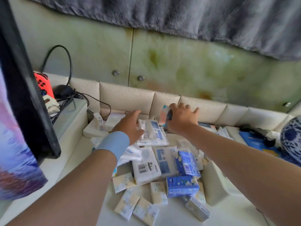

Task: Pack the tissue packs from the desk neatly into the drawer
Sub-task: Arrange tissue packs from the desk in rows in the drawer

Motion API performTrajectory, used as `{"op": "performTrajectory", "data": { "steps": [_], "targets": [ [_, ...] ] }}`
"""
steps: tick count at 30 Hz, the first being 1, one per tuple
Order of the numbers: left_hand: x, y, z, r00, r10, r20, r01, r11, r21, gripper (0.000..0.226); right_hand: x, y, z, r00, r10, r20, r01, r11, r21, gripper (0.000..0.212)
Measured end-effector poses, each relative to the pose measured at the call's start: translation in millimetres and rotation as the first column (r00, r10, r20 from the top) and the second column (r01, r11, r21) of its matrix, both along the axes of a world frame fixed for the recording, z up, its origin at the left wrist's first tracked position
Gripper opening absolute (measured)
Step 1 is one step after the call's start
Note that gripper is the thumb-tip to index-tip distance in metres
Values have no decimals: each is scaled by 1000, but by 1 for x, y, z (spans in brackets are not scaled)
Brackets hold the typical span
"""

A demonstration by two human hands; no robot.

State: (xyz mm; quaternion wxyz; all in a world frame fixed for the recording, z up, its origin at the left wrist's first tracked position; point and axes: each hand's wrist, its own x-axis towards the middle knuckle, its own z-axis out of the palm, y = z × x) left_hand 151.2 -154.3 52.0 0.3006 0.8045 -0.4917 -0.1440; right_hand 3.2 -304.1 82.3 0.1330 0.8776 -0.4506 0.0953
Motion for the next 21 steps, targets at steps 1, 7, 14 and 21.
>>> {"op": "performTrajectory", "data": {
  "steps": [1,7,14,21],
  "targets": [
    [0,3,4,1000,-2,-13,1,998,-67,81,6,5,7,993,99,68,-101,995,25,42],
    [8,15,9,995,84,-47,-91,981,-171,84,44,41,9,778,348,524,-571,740,357,64],
    [30,37,-1,973,221,65,-222,975,2,48,57,45,-36,909,280,310,-406,763,503,102],
    [27,27,1,935,354,-30,-355,934,-27,48,28,25,-78,952,286,-110,-194,839,509,103]
  ]
}}
